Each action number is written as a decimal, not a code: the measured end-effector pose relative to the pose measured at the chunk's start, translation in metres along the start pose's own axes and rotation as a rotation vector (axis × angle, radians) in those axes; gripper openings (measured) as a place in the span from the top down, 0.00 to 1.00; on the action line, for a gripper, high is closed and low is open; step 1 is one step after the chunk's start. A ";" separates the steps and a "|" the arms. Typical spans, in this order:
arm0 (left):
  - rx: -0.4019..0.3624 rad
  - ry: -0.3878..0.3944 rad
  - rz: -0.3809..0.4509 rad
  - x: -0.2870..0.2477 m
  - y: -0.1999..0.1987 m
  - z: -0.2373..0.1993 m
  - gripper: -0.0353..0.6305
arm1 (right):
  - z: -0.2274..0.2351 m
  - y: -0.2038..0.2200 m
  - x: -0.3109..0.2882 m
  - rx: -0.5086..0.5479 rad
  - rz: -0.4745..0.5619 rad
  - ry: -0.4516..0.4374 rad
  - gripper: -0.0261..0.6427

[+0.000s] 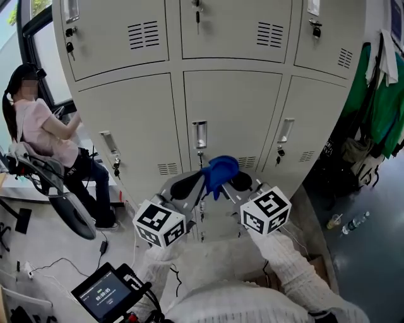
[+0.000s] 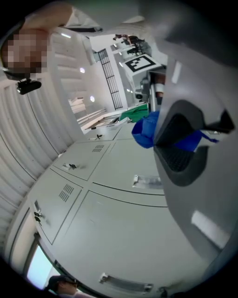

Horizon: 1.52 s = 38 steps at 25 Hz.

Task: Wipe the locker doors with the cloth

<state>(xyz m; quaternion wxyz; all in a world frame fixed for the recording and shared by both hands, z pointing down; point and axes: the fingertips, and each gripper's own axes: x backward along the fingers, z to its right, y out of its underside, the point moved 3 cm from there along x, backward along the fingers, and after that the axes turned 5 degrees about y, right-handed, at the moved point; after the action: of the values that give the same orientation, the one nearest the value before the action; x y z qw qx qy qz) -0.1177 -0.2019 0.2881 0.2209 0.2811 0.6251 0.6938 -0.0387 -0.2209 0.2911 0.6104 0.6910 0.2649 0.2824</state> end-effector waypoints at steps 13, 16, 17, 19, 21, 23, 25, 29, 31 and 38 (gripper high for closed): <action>-0.195 -0.022 0.163 -0.031 -0.115 -0.057 0.94 | 0.023 -0.108 -0.071 0.187 0.142 0.015 0.89; -0.222 -0.037 0.198 -0.039 -0.137 -0.071 0.94 | 0.030 -0.134 -0.086 0.256 0.168 0.021 0.89; -0.234 -0.043 0.201 -0.041 -0.143 -0.076 0.94 | 0.032 -0.141 -0.090 0.270 0.174 0.021 0.89; -0.257 -0.055 0.189 -0.046 -0.150 -0.085 0.94 | 0.034 -0.153 -0.097 0.291 0.182 0.022 0.89; -0.268 -0.061 0.169 -0.051 -0.151 -0.092 0.94 | 0.038 -0.159 -0.104 0.306 0.181 0.029 0.89; -0.262 -0.060 0.160 -0.055 -0.150 -0.098 0.94 | 0.042 -0.161 -0.109 0.309 0.170 0.034 0.89; -0.260 -0.055 0.148 -0.058 -0.149 -0.101 0.94 | 0.047 -0.160 -0.114 0.309 0.157 0.039 0.89; -0.261 -0.047 0.122 -0.062 -0.147 -0.109 0.94 | 0.053 -0.160 -0.123 0.334 0.146 0.032 0.88; -0.251 -0.049 0.122 -0.062 -0.145 -0.113 0.94 | 0.053 -0.160 -0.123 0.345 0.146 0.027 0.88; -0.227 -0.046 0.109 -0.064 -0.128 -0.110 0.94 | 0.053 -0.146 -0.121 0.304 0.156 0.011 0.88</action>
<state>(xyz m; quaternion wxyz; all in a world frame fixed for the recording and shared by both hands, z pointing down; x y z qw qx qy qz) -0.1493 -0.3104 0.1468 0.2277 0.3035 0.5210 0.7646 -0.0883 -0.3271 0.1326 0.4736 0.7923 0.2535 0.2892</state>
